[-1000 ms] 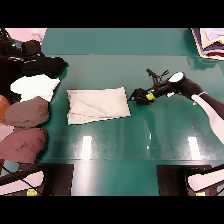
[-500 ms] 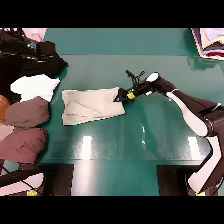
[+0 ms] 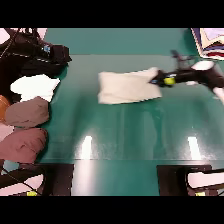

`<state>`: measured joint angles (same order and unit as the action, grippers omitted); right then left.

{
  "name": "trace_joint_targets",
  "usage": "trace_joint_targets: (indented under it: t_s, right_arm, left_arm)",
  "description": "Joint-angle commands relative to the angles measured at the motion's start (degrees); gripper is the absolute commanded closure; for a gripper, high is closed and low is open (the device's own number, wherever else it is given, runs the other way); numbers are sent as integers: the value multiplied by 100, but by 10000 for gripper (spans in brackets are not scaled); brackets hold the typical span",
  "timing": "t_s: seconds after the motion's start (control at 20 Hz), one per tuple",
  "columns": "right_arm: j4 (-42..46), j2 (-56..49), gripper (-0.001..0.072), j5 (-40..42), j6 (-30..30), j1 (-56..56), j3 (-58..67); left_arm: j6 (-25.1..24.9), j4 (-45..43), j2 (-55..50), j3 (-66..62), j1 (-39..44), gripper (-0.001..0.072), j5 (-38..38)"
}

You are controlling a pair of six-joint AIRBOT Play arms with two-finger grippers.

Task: Fold the shirts.

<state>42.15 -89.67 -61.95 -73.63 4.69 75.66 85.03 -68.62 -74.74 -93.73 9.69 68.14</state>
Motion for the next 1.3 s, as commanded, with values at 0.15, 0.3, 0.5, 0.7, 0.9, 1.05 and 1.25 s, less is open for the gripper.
trace_joint_targets:
  t_s: [0.15,0.3,0.5,0.7,0.9,1.05,1.25]
  right_arm:
    - [1703,2223,697,282,-754,-3567,-1550]
    - [1794,2804,698,507,-866,-4909,-2214]
    - [1805,3156,698,645,-885,-5807,-2927]
    - [2057,3156,674,431,-693,-5707,-2981]
    - [3355,3158,63,-195,-743,-5678,-2103]
    - [2669,3156,64,-581,-739,-5451,-1432]
    - [1401,3156,66,-984,-734,-4015,-1167]
  left_arm:
    - [50,7,-2,0,68,679,-83]
    - [55,11,-2,0,68,679,-214]
    - [61,11,-2,0,68,679,-205]
    - [42,4,-2,0,68,679,-162]
    - [-9,-37,-2,0,68,678,133]
    - [-2,-35,-2,0,68,678,98]
    - [2,-26,0,0,68,678,234]
